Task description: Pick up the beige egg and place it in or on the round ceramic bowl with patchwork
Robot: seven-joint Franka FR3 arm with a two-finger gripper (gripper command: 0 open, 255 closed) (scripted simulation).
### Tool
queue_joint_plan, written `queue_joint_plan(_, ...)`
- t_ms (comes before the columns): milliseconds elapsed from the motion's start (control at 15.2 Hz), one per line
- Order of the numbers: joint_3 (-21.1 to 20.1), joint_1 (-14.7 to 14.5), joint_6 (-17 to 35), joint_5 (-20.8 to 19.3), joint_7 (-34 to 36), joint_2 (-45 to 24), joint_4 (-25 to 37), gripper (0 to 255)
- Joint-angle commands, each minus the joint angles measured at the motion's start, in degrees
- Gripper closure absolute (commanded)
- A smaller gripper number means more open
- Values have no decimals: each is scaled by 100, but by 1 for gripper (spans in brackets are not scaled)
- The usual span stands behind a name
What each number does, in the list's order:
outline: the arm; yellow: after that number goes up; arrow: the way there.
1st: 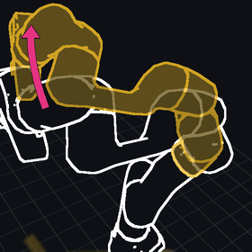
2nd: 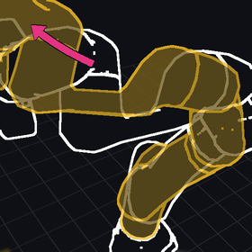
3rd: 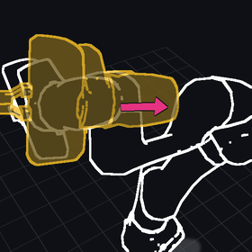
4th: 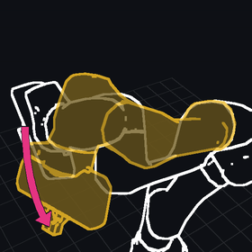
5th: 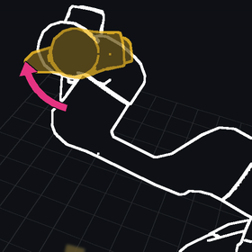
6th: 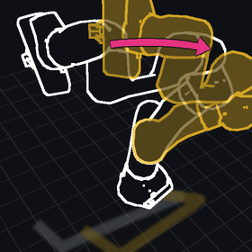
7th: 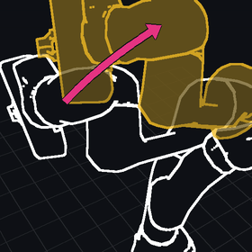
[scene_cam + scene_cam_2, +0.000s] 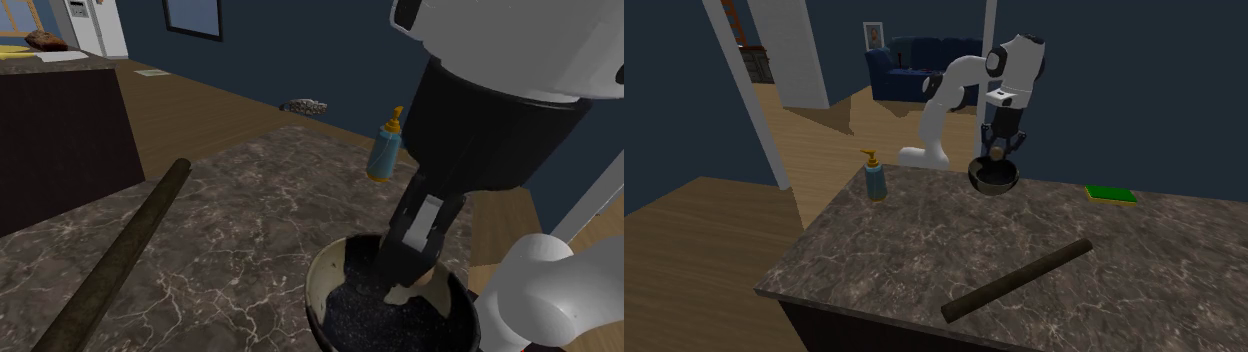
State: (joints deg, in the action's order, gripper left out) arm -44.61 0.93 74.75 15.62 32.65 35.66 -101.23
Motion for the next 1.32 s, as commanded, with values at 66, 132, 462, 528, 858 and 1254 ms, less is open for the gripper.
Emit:
queue_joint_plan(66, 36, -86, 251, 73, -56, 168, -410, 255)
queue_joint_plan(132, 36, -86, 251, 73, -57, 168, -410, 255)
queue_joint_plan(462, 36, -86, 251, 74, -57, 168, -410, 255)
queue_joint_plan(528, 36, -86, 251, 74, -57, 168, -410, 255)
queue_joint_plan(858, 36, -86, 251, 74, -57, 168, -410, 0)
queue_joint_plan(1254, -129, 150, -430, -104, 152, -297, 724, 0)
